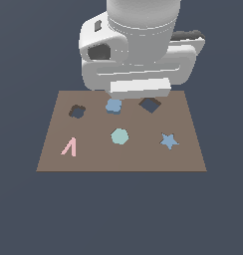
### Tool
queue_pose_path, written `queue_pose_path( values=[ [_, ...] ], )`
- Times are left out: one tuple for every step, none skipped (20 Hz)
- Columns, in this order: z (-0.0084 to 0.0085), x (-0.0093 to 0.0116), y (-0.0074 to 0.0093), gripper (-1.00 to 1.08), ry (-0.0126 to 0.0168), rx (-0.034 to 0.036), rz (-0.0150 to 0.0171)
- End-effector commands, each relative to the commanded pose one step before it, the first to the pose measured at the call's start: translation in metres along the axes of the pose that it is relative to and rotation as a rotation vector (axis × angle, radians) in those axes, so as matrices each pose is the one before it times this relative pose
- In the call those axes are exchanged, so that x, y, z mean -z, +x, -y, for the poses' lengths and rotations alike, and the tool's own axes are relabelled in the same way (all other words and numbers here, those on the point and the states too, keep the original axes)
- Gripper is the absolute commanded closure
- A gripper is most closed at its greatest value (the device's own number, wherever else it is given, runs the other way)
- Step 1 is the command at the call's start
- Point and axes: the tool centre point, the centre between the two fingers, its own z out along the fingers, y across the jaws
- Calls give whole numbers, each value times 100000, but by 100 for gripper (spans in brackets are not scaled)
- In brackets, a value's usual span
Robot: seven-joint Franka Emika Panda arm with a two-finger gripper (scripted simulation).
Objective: Insert a designated object into the corresponding slot on a board.
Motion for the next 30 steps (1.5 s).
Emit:
queue_pose_path(
  values=[
    [-1,0,0,-92,0,0,0],
    [16,-24,-10,-92,0,0,0],
    [-59,-60,-34,-92,-21,-180,-19],
    [-61,-105,-55,-92,-25,-237,-24],
    [-83,-148,-77,-92,-35,-328,-34],
    [-103,-190,-99,-92,-45,-415,-43],
    [-133,-232,-121,-92,-56,-520,-53],
    [-150,-275,-143,-92,-65,-603,-62],
    [-176,-317,-165,-92,-76,-700,-72],
    [-201,-360,-187,-92,-86,-796,-82],
    [-223,-403,-208,-92,-96,-888,-91],
    [-246,-445,-230,-92,-107,-980,-101],
    [-270,-488,-251,-92,-117,-1075,-110],
    [-292,-531,-272,-92,-128,-1167,-120],
    [-316,-573,-293,-92,-139,-1261,-129],
    [-339,-616,-314,-92,-149,-1354,-139],
    [-361,-659,-334,-92,-160,-1444,-148],
    [-374,-684,-343,-92,-166,-1496,-153],
    [-354,-650,-323,-92,-157,-1419,-145],
    [-329,-610,-299,-92,-146,-1324,-135],
    [-306,-569,-276,-92,-136,-1231,-126],
    [-284,-527,-254,-92,-126,-1141,-116],
    [-260,-486,-232,-92,-115,-1047,-106],
    [-236,-444,-210,-92,-104,-954,-97],
    [-212,-403,-187,-92,-92,-861,-87],
    [-187,-362,-165,-92,-80,-767,-77],
    [-165,-321,-142,-92,-68,-677,-67],
    [-138,-280,-121,-92,-55,-581,-57],
    [-117,-239,-99,-92,-44,-494,-47],
    [-93,-197,-79,-92,-33,-400,-37]
  ],
)
